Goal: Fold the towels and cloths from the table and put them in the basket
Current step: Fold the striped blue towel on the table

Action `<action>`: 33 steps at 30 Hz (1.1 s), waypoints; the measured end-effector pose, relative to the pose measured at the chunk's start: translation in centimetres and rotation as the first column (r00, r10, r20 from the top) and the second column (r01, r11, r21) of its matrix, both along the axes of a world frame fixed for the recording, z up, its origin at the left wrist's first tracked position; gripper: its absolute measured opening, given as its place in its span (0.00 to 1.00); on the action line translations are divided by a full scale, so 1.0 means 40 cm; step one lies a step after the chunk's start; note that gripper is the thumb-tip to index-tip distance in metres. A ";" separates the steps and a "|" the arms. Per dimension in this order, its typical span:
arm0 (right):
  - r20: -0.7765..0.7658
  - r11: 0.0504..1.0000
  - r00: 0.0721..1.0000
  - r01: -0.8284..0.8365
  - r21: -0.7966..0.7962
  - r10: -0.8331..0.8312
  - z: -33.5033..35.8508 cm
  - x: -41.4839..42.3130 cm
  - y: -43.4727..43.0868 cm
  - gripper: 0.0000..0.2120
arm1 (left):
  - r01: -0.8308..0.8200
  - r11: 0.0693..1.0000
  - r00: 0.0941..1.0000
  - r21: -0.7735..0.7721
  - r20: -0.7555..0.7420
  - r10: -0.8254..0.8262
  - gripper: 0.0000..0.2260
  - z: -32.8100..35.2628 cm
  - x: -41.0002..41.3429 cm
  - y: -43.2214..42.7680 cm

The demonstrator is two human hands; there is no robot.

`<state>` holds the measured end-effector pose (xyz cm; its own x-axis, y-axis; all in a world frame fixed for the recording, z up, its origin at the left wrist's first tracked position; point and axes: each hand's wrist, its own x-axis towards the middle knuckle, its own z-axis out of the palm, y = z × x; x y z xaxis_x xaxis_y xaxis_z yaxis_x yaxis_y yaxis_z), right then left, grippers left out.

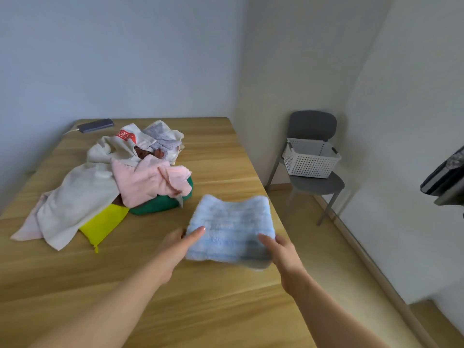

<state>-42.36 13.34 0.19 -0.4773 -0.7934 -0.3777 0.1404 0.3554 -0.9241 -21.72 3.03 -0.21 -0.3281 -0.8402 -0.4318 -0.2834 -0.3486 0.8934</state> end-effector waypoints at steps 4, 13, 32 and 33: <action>0.020 0.933 0.993 -0.114 0.342 0.115 -0.145 0.035 0.078 0.15 | 0.026 0.958 0.972 0.285 0.218 -0.091 0.14 -0.104 0.042 0.088; -0.124 0.917 0.986 -0.057 0.396 0.114 -0.149 0.051 0.071 0.10 | -0.010 0.980 0.970 0.197 0.239 -0.039 0.05 -0.107 0.012 0.096; 0.297 0.933 0.955 -0.082 0.350 -0.027 -0.125 0.047 0.063 0.28 | -0.007 0.920 0.992 0.392 0.118 -0.043 0.12 -0.086 0.000 0.061; 0.296 0.942 0.955 -0.083 0.324 -0.017 -0.120 0.043 0.062 0.31 | -0.003 0.925 0.996 0.380 0.083 -0.031 0.11 -0.078 0.000 0.056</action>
<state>-40.63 15.84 -4.62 -0.2825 -0.6130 -0.7379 0.3671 0.6416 -0.6735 -21.72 5.29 -3.34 -0.2859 -0.6036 -0.7442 -0.3603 -0.6519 0.6672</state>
